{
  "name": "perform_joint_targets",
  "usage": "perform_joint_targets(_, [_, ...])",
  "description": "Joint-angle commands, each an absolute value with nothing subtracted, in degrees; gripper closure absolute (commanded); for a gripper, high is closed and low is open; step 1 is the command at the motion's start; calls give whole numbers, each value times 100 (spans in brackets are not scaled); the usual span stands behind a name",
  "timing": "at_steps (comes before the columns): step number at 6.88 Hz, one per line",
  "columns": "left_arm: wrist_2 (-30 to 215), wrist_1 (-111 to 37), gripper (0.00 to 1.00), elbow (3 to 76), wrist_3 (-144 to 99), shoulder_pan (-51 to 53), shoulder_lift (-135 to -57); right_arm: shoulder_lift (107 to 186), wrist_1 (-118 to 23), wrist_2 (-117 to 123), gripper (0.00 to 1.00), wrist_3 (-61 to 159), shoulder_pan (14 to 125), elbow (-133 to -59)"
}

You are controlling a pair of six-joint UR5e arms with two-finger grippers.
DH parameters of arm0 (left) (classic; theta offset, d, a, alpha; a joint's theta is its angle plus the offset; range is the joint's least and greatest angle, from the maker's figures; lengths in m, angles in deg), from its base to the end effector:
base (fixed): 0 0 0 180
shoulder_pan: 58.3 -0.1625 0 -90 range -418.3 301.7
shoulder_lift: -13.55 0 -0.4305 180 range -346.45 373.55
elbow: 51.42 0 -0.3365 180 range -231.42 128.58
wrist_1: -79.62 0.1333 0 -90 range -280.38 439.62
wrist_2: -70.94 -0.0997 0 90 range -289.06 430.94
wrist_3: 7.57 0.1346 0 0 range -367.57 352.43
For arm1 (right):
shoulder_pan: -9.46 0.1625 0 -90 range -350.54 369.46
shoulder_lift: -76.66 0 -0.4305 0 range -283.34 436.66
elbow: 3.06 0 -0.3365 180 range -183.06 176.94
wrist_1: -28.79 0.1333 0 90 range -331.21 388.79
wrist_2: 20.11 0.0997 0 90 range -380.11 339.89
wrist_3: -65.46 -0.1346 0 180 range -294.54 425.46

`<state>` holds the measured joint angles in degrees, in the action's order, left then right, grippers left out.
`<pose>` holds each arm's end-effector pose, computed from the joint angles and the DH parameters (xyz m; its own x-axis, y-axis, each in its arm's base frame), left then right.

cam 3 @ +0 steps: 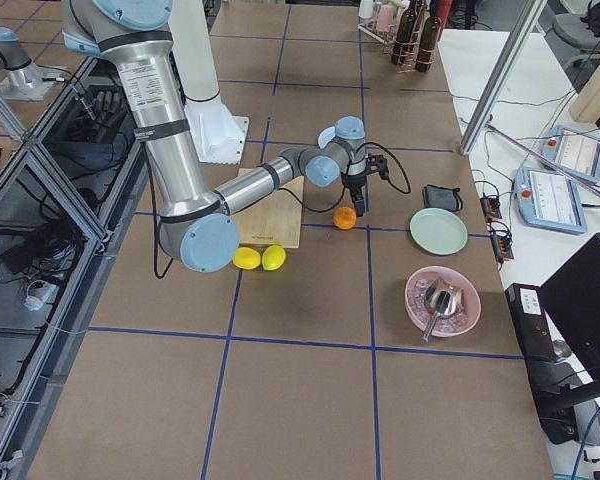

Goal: Pick orange to plate
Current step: 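Move the right gripper down over the orange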

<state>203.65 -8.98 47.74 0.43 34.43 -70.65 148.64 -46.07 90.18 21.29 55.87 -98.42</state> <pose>-0.0608 -0.3930 0.6665 0.7345 0.1272 -0.6665 -0.0552 0.9902 0.1282 -0.3500 -0.4933 0.4750 0.7564 -0.1812 0.6286 0.0173 0.9661 0.2577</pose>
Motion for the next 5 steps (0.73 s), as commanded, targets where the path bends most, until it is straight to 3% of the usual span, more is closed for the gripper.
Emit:
perform_joint_targets(1, [20365, -898, 0, 4780, 43, 3443, -7092, 14899, -4601, 8897, 0, 2134, 5446, -9737])
perform_joint_targets(4, [20365, -898, 0, 4798, 43, 3443, -7074, 14943, -4609, 8765, 0, 2134, 5236, -9614])
perform_joint_targets(5, [20365, -898, 0, 4789, 43, 3443, -7074, 14934, -4609, 8712, 15, 2143, 5183, -9614])
